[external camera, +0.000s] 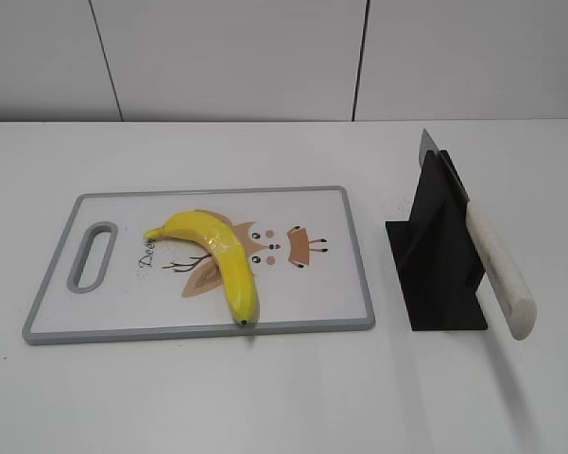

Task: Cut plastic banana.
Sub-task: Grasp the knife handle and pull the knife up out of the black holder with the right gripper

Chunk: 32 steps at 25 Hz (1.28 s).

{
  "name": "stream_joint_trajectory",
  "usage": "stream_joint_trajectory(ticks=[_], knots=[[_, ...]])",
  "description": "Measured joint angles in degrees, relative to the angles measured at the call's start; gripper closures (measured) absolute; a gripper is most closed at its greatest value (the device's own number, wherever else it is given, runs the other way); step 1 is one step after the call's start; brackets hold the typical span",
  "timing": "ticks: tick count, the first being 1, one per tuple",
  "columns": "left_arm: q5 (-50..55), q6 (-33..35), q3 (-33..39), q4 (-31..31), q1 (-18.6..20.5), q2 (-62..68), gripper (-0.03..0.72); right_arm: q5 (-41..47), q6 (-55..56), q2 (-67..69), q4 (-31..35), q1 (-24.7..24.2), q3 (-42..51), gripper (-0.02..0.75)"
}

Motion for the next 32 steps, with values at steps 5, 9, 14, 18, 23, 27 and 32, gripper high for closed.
stream_joint_trajectory(ticks=[5,9,14,18,23,27,32], knots=[[0.0,0.0,0.0,0.07,0.0,0.0,0.136,0.0,0.0,0.0,0.0,0.0,0.0,0.169],[0.0,0.0,0.0,0.02,0.0,0.0,0.136,0.0,0.0,0.0,0.0,0.0,0.0,0.169],[0.0,0.0,0.0,0.02,0.0,0.0,0.136,0.0,0.0,0.0,0.0,0.0,0.0,0.169],[0.0,0.0,0.0,0.02,0.0,0.0,0.136,0.0,0.0,0.0,0.0,0.0,0.0,0.169],[0.0,0.0,0.0,0.02,0.0,0.0,0.136,0.0,0.0,0.0,0.0,0.0,0.0,0.169],[0.0,0.0,0.0,0.02,0.0,0.0,0.136,0.0,0.0,0.0,0.0,0.0,0.0,0.169],[0.0,0.0,0.0,0.02,0.0,0.0,0.136,-1.32,0.0,0.0,0.0,0.0,0.0,0.169]])
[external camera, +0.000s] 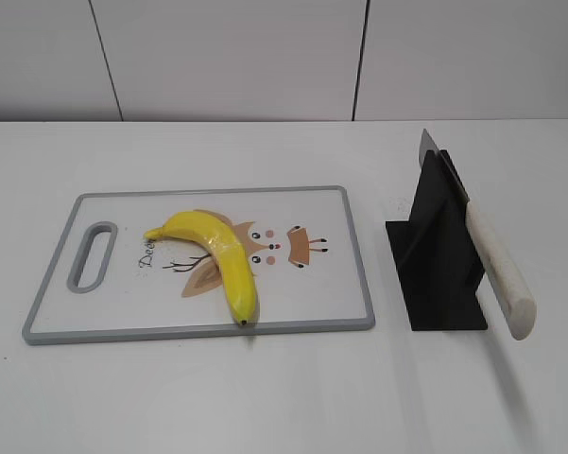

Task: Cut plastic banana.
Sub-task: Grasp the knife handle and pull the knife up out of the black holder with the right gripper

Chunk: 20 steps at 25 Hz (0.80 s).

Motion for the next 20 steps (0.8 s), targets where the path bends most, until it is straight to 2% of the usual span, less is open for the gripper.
stream_joint_trajectory(ticks=[10,15,20], knots=[[0.0,0.0,0.0,0.0,0.0,0.0,0.136,-0.55,2.32,1.59,1.31,0.0,-0.26,0.169],[0.0,0.0,0.0,0.0,0.0,0.0,0.136,2.62,3.97,12.36,0.36,0.0,-2.77,0.169],[0.0,0.0,0.0,0.0,0.0,0.0,0.136,5.45,4.06,24.81,-0.5,0.0,-9.11,0.169]])
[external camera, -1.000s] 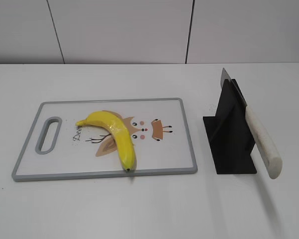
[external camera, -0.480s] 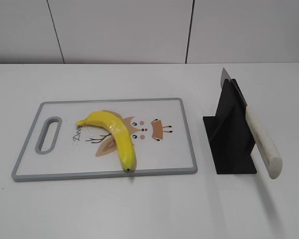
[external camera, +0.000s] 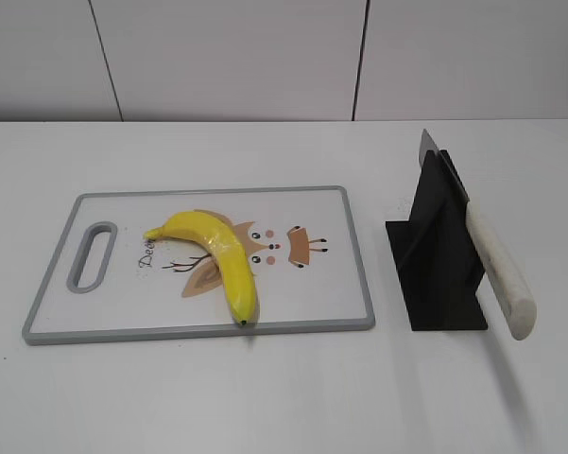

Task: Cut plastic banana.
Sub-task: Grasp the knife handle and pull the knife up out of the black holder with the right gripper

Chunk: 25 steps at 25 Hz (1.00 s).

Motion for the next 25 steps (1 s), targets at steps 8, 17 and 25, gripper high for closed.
stream_joint_trajectory(ticks=[8,17,25], knots=[[0.0,0.0,0.0,0.0,0.0,0.0,0.136,5.6,0.0,17.16,-2.71,1.68,-7.8,0.169],[0.0,0.0,0.0,0.0,0.0,0.0,0.136,5.05,7.33,28.91,-7.97,16.35,-12.53,0.169],[0.0,0.0,0.0,0.04,0.0,0.0,0.136,4.69,11.72,43.75,-7.97,18.57,-19.25,0.22]])
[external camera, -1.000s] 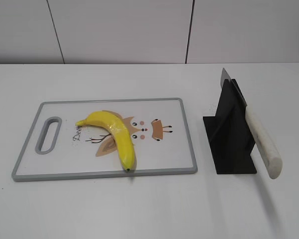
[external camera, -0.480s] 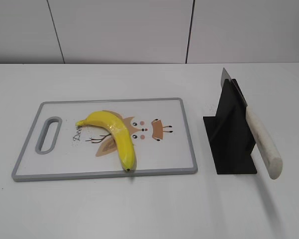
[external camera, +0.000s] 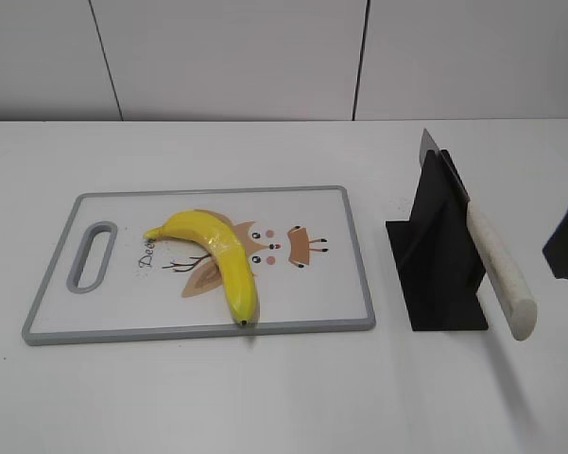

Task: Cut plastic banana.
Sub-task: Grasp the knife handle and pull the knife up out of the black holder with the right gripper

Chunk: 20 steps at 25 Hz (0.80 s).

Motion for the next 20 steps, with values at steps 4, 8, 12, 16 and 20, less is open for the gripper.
stream_joint_trajectory(ticks=[4,8,12,16,20], knots=[[0.0,0.0,0.0,0.07,0.0,0.0,0.136,-0.87,0.54,7.58,0.1,0.05,-1.02,0.231],[0.0,0.0,0.0,0.12,0.0,0.0,0.136,-3.09,0.93,14.04,0.1,0.05,-1.04,0.232],[0.0,0.0,0.0,0.12,0.0,0.0,0.136,-6.42,2.6,18.87,0.17,0.05,-1.04,0.232],[0.0,0.0,0.0,0.12,0.02,0.0,0.136,-7.18,4.18,22.26,0.17,0.05,-1.04,0.232],[0.0,0.0,0.0,0.12,0.02,0.0,0.136,-7.34,5.71,23.89,0.22,0.05,-1.04,0.26]])
